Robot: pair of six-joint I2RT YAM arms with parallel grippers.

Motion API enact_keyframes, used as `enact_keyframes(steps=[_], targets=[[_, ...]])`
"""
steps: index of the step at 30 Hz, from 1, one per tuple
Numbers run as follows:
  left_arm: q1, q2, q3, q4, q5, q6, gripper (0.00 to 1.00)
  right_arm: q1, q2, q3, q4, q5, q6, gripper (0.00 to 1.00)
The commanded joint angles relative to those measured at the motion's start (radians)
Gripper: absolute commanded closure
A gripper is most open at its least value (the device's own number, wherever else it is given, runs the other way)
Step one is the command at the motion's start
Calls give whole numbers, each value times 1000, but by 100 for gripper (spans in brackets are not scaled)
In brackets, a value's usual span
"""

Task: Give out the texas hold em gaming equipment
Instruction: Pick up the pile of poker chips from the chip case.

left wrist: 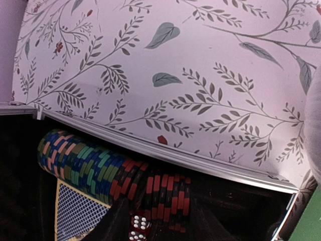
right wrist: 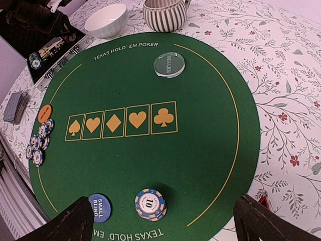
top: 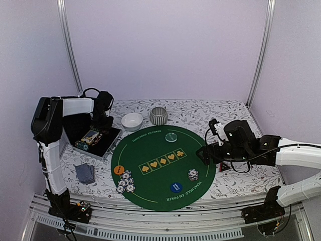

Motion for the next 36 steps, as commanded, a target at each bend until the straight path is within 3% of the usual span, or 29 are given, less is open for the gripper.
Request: enact_keyframes(steps=[1, 10, 36], targets=[[16, 59, -6, 5, 87, -13, 58, -3, -33, 15, -22, 6, -5, 1], [-23, 8, -22, 13, 44, 5, 55, -3, -12, 31, -23, 3, -4, 1], [-35, -3, -47, 13, 17, 0, 60, -3, 10, 28, -22, -24, -18, 1]])
